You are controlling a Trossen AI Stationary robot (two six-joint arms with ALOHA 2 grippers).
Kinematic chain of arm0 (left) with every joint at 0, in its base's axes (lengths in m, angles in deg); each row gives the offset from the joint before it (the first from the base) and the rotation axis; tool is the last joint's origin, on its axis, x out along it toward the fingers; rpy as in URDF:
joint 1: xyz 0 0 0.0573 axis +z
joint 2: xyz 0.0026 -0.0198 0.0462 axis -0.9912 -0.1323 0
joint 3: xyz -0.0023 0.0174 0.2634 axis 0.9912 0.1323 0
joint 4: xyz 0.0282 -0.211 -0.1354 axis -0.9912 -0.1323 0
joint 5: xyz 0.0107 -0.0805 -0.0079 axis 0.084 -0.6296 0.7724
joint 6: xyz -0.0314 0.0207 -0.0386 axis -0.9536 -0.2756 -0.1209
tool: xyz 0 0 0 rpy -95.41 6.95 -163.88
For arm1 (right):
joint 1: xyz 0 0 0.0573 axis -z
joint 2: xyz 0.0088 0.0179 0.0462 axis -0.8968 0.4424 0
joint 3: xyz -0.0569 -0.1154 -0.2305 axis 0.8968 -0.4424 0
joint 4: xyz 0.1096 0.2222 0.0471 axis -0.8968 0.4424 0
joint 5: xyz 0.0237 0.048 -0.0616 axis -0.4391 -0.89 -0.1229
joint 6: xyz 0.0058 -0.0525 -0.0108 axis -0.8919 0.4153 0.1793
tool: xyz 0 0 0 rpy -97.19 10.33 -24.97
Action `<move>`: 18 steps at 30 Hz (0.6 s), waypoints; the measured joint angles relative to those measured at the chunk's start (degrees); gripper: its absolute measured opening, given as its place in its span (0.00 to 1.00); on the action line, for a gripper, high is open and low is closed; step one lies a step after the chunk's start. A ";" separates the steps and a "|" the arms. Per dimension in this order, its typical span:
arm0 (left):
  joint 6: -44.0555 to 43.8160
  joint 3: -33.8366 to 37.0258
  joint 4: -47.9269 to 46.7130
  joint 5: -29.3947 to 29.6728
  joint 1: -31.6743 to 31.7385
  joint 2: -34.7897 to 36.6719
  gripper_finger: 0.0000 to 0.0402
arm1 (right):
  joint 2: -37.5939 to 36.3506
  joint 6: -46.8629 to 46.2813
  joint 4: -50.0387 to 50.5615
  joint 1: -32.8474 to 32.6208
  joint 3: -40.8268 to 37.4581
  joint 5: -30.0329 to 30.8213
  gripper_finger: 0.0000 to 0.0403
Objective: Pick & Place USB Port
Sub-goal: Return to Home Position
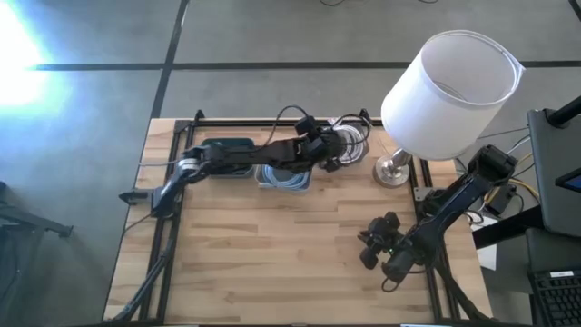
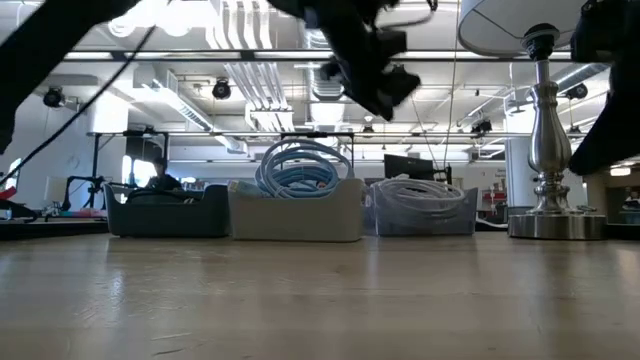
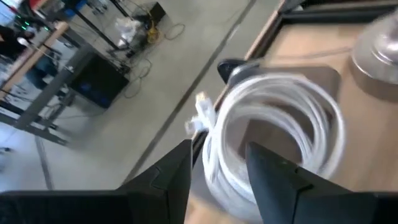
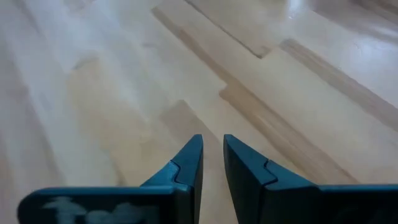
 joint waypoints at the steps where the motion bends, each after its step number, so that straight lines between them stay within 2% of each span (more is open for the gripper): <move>1: -1.02 0.70 -2.62 -0.16 -0.60 1.79 0.38 | -0.62 1.10 -0.15 -0.13 0.20 0.03 0.15; 5: -3.20 8.10 -5.65 -0.36 -3.32 10.64 0.38 | -4.48 7.82 -0.23 -0.82 0.45 4.14 0.15; 10: -6.33 27.79 0.32 -3.45 -7.30 26.05 0.38 | -11.47 16.93 -0.53 -1.61 0.43 7.19 0.15; 14: -6.57 47.21 11.25 -11.96 -10.80 39.91 0.38 | -17.19 26.22 -3.42 -1.41 -1.27 8.53 0.14; 18: -7.12 63.67 20.22 -25.37 -12.87 53.97 0.38 | -22.43 39.31 -18.18 -1.42 -7.34 9.14 0.12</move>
